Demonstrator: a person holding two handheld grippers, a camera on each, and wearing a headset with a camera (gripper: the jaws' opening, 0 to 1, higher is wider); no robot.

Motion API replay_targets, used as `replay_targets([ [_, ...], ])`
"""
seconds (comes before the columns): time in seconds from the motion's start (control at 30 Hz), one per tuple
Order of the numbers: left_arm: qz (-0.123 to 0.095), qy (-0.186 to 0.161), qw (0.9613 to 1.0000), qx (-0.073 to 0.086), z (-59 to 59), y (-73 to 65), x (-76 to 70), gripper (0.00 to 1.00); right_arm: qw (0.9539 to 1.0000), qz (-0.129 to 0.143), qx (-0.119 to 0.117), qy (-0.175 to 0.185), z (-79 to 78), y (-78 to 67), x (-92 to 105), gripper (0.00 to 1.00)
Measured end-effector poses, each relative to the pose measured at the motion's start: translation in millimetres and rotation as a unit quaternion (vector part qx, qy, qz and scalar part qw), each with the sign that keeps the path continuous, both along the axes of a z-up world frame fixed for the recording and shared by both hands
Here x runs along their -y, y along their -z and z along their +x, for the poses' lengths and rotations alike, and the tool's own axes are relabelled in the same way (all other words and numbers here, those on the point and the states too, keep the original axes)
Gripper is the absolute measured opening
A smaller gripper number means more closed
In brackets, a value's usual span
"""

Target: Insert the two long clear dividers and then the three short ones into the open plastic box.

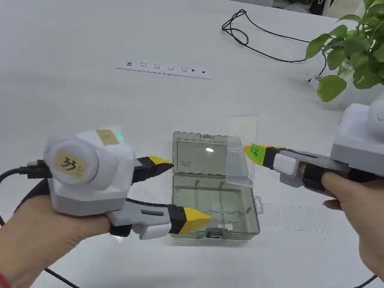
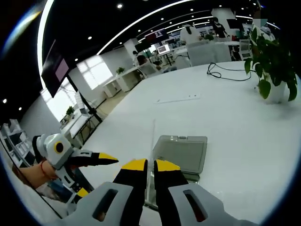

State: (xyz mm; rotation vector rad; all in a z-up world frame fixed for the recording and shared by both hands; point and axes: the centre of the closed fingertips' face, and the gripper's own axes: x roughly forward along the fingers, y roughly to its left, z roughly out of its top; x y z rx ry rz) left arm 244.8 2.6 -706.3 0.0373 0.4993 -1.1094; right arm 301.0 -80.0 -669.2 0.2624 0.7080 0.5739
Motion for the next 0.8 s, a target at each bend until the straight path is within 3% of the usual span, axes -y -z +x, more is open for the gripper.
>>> replay_targets([
  [0.07, -0.001, 0.008, 0.9998, 0.017, -0.5, -0.4, -0.9, 0.76, 0.9999, -0.012, -0.007, 0.001, 1.1, 2.7, 1.6, 0.07],
  [0.13, 0.001, 0.011, 0.9998, 0.016, -1.5, 2.3, -3.0, 0.82, 0.9994, -0.027, -0.019, 0.006, 2.0, 7.1, 4.5, 0.07],
  [0.17, 0.005, 0.018, 0.9995, 0.027, -1.7, 3.6, -4.0, 0.84, 0.9991, -0.033, -0.024, 0.008, 2.4, 9.3, 5.1, 0.07],
  [0.3, 0.015, 0.030, 0.9986, 0.041, -3.9, 8.9, -7.1, 0.93, 0.9964, -0.056, -0.061, 0.015, -0.9, 21.6, 9.5, 0.07],
  [0.4, 0.019, 0.034, 0.9984, 0.042, -4.5, 14.2, -8.9, 1.00, 0.9932, -0.064, -0.093, 0.027, -4.3, 30.7, 12.7, 0.07],
  [0.6, 0.035, 0.048, 0.9973, 0.044, -8.4, 23.7, -12.5, 1.00, 0.9852, -0.085, -0.145, 0.034, -14.7, 53.4, 12.2, 0.07],
  [0.8, 0.035, 0.053, 0.9972, 0.040, -9.8, 28.6, -13.2, 1.00, 0.9747, -0.085, -0.203, 0.038, -22.4, 80.8, 14.6, 0.07],
])
